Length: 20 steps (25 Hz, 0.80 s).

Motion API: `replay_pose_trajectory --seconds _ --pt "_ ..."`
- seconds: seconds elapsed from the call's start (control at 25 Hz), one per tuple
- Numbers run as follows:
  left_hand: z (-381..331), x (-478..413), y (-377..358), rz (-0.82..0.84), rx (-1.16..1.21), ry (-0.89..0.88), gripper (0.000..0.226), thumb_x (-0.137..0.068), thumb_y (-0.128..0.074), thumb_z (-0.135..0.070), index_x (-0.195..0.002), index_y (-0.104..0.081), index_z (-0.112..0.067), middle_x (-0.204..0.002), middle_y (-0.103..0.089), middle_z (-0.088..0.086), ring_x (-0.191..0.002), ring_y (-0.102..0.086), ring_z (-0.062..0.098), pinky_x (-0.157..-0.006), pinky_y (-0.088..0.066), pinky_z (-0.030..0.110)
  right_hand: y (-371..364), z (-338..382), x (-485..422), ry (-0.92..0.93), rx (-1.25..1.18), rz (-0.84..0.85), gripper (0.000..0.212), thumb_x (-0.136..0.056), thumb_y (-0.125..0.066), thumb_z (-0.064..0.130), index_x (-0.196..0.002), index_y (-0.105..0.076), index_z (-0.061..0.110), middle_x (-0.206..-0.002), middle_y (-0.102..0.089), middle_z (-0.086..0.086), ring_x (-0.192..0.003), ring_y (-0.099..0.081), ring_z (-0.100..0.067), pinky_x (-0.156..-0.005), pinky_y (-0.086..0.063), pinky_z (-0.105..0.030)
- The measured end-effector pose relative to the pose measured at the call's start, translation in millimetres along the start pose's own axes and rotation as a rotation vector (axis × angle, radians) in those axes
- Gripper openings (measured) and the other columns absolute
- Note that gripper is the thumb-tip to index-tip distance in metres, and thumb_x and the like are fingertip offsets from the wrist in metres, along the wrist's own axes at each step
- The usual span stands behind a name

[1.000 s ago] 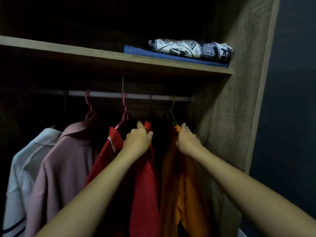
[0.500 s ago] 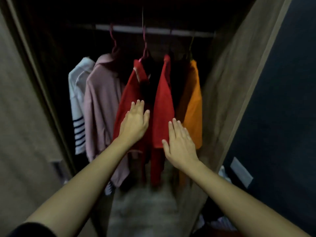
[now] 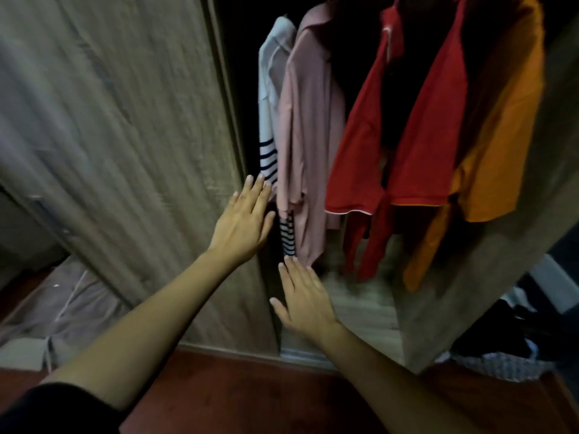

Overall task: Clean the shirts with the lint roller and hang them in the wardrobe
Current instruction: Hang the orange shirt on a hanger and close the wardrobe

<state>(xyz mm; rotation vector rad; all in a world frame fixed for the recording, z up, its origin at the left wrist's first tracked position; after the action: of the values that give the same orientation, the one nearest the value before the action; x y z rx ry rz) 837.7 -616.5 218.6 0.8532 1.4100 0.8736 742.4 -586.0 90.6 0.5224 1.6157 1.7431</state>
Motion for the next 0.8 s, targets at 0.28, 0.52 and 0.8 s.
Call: replay_pose_trajectory --seconds 0.28,0.52,0.8 --pt "90 -11 1 -0.108 -0.319 -0.309 0.054 -0.093 -0.034 -0.031 -0.14 -0.039 -0.005 -0.147 -0.039 0.014 -0.136 -0.036 0.029 -0.107 -0.035 0.043 -75 69 -97 0.05 0.285 0.204 0.07 -0.07 -0.06 0.055 -0.118 -0.063 0.005 -0.123 -0.065 -0.01 -0.119 -0.057 -0.021 -0.107 -0.024 -0.035" --pt "105 -21 -3 -0.155 -0.431 -0.478 0.057 -0.091 -0.033 -0.032 -0.143 -0.034 -0.008 -0.151 -0.034 0.011 -0.139 -0.033 0.026 -0.11 -0.029 0.039 -76 86 -133 0.168 0.731 0.169 0.056 -0.099 -0.023 0.027 -0.146 -0.01 -0.001 -0.157 -0.013 -0.015 -0.145 -0.004 -0.03 -0.117 0.004 -0.039" --pt "78 -31 -21 -0.262 -0.391 -0.612 0.066 -0.085 -0.041 -0.037 -0.143 -0.033 -0.007 -0.15 -0.035 0.011 -0.14 -0.029 0.027 -0.113 -0.016 0.038 -68 64 -116 0.304 1.068 0.333 0.051 -0.1 -0.018 0.022 -0.145 -0.006 -0.001 -0.155 -0.016 -0.016 -0.144 -0.009 -0.032 -0.118 0.001 -0.042"
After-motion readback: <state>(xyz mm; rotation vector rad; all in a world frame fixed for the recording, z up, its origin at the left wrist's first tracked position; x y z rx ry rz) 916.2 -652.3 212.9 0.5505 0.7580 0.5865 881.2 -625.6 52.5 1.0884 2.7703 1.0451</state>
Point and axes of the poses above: each hand's wrist, its own x-axis away from the middle knuckle, its own y-axis out of the back of the hand, z = x × y, the point moved 10 cm from there along -x, towards the middle knuckle
